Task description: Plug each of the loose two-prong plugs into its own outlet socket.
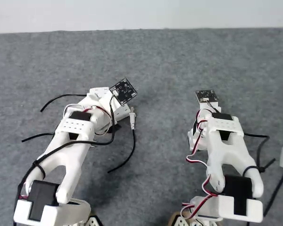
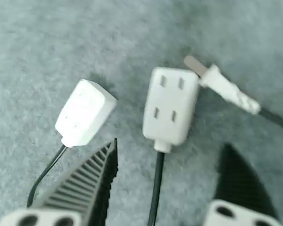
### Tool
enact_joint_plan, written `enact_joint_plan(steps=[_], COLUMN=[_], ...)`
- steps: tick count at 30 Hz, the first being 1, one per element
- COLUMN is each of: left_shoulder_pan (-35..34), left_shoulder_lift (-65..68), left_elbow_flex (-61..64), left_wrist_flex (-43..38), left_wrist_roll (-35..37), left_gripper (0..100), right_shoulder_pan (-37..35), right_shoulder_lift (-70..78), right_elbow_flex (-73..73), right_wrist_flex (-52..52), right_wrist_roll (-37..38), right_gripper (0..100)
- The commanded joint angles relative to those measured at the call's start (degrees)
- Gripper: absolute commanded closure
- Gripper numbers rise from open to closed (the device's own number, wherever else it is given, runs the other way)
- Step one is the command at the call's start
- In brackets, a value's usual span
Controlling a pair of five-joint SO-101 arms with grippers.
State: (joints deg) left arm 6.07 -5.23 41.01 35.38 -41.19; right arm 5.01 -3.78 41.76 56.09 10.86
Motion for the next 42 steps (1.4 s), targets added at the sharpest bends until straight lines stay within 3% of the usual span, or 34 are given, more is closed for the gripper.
enact_joint_plan(steps=[1, 5, 12, 19, 23, 26, 31, 35, 37, 42], left_shoulder_pan=[-0.09, -0.44, -0.44, 1.05, 2.90, 3.87, 2.11, -1.85, -2.81, -2.46], left_shoulder_lift=[2.99, 14.42, 31.30, 38.51, 39.74, 40.62, 40.62, 39.56, 38.51, 34.99], left_elbow_flex=[-7.43, -17.27, -37.32, -51.12, -55.43, -57.63, -60.62, -65.80, -68.00, -61.85], left_wrist_flex=[1.14, 2.20, 15.56, 30.42, 42.20, 49.05, 53.63, 60.92, 64.88, 64.97], left_wrist_roll=[-1.49, -1.49, -1.76, -1.76, 0.00, 9.49, 36.13, 53.27, 58.73, 62.59], left_gripper=[65, 65, 67, 94, 98, 98, 98, 98, 98, 99], right_shoulder_pan=[-0.57, -0.57, -0.57, -0.57, -0.66, -0.66, -0.66, -0.66, -0.66, -1.45], right_shoulder_lift=[-0.75, -0.75, -0.75, -0.57, -0.57, -0.57, -0.57, -0.57, -0.57, -0.57], right_elbow_flex=[-0.88, -0.88, -0.88, -0.88, -0.88, -0.88, -0.88, -0.88, -0.88, -0.88], right_wrist_flex=[-0.84, -0.84, -0.84, -0.84, -1.36, -1.54, -1.54, -1.54, -1.54, -1.54], right_wrist_roll=[-0.79, -0.62, -0.35, -0.35, -0.62, -0.70, -0.70, -0.70, -0.79, -0.79], right_gripper=[99.0, 99.0, 99.0, 99.0, 99.0, 99.0, 99.0, 99.0, 99.0, 99.0])
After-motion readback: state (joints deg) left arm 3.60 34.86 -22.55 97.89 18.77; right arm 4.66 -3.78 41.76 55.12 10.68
